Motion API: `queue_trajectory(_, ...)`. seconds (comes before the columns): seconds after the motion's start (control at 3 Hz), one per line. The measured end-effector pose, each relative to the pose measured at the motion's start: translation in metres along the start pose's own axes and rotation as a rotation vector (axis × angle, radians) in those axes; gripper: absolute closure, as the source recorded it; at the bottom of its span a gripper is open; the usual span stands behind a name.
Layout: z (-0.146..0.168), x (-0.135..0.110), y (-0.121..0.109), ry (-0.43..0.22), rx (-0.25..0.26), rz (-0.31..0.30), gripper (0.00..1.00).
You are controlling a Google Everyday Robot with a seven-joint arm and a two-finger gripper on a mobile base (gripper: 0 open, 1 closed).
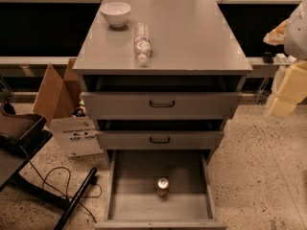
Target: Pick orange can from bottom drawer and place on counter
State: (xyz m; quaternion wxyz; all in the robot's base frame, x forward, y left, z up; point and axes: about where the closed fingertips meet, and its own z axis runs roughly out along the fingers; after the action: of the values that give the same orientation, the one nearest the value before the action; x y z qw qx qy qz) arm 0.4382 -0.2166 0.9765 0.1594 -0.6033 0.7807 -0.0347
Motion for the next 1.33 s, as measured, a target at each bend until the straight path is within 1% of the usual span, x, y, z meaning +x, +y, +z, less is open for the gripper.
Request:
queue_trajectory(0.33, 0.0, -0.001, 0.0, -0.004, 0.004, 0.0, 0.0)
queue_trajectory(0.67, 0.035, 0.001, 0.009, -0.082, -0.032, 0.034, 0.0)
queue_trajectory(1.0, 0.132, 0.007, 0.042, -0.261, -0.168, 0.074, 0.0)
queue_trajectory(1.33, 0.217, -0.003, 0.066, -0.494, -0.242, 0.124, 0.0)
